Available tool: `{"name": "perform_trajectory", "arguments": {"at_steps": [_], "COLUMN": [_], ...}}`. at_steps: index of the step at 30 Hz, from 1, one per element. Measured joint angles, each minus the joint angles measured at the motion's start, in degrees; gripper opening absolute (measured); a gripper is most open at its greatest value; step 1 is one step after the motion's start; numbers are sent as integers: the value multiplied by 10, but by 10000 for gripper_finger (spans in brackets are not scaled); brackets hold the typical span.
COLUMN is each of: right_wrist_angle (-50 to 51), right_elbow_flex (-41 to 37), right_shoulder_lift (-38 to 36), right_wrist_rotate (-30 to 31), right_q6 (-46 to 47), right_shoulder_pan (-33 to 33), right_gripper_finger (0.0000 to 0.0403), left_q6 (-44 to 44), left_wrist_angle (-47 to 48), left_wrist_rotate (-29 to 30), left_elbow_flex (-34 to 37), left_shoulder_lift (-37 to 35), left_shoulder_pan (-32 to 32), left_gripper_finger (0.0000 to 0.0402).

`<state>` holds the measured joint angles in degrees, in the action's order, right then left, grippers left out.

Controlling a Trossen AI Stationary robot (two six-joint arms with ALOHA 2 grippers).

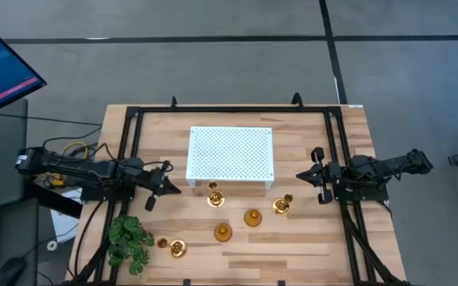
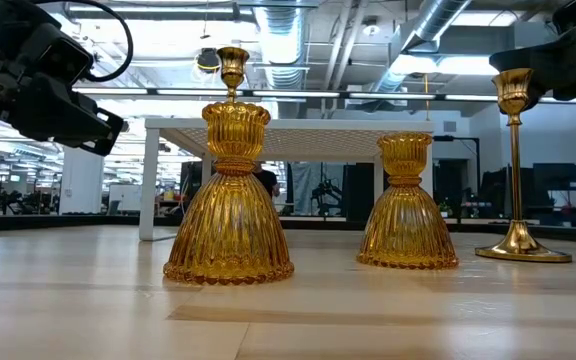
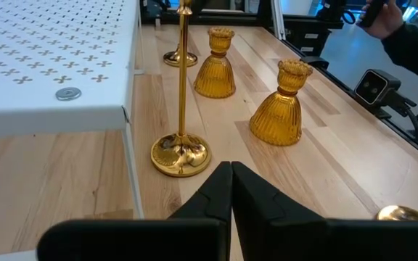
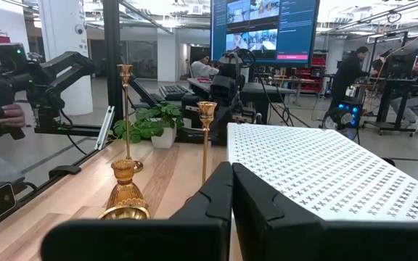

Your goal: Pick & Place candle stick holders

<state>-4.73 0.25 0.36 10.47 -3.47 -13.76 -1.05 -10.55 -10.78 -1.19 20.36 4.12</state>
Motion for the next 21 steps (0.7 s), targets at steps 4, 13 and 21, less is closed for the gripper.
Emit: {"name": "perform_trajectory", "arguments": {"at_steps": [4,13,21], "right_wrist_angle": [0,0,0], "right_elbow_flex": [0,0,0], "right_shoulder_lift": [0,0,0], "right_wrist_rotate": [0,0,0], "right_q6": [1,1,5], "right_shoulder_pan": [0,0,0], "right_gripper_finger": [0,0,0], "left_q6": [0,0,0], "left_wrist_angle": [-2,-6,-7], "left_wrist_rotate": [0,0,0], "left_elbow_flex": [0,0,0], "left_shoulder_lift": [0,0,0], "left_shoulder_pan": [0,0,0], "left_gripper_finger": [8,8,8]}}
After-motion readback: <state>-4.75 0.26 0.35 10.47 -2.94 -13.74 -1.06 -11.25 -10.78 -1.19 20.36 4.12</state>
